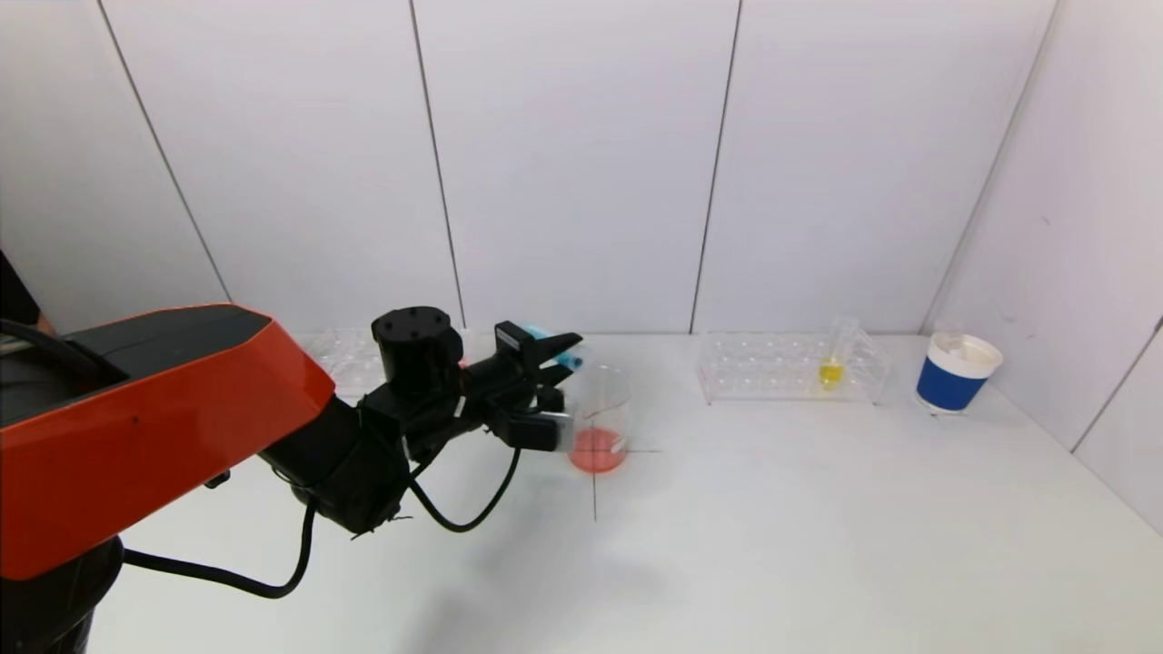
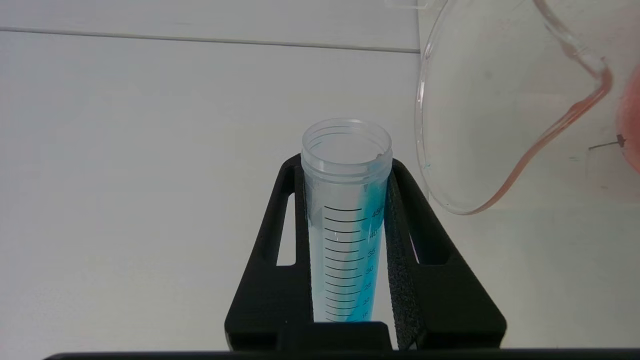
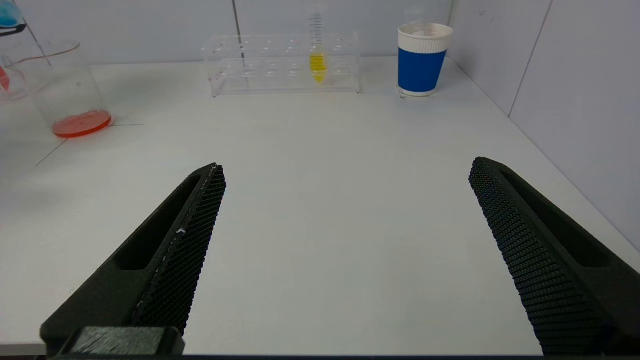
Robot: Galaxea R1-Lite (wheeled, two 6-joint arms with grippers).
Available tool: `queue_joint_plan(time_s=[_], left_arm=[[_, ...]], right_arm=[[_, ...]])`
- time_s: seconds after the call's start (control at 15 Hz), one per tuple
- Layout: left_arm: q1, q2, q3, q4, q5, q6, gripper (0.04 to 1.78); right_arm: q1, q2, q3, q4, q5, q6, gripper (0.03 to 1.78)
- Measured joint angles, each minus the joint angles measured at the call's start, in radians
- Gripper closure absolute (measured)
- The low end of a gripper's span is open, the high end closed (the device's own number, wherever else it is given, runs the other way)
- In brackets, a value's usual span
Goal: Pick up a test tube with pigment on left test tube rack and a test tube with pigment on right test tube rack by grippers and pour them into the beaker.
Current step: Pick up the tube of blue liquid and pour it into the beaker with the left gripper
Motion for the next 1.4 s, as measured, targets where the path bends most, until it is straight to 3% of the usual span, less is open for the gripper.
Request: queue_joint_plan(time_s=[1.4], left_arm=[[-0.004,-0.009,-0.003,0.010,0.014,0.077,1.38]], right_arm=[[0.000,0.000,0.000,0.000,0.000,0.000,0.04]])
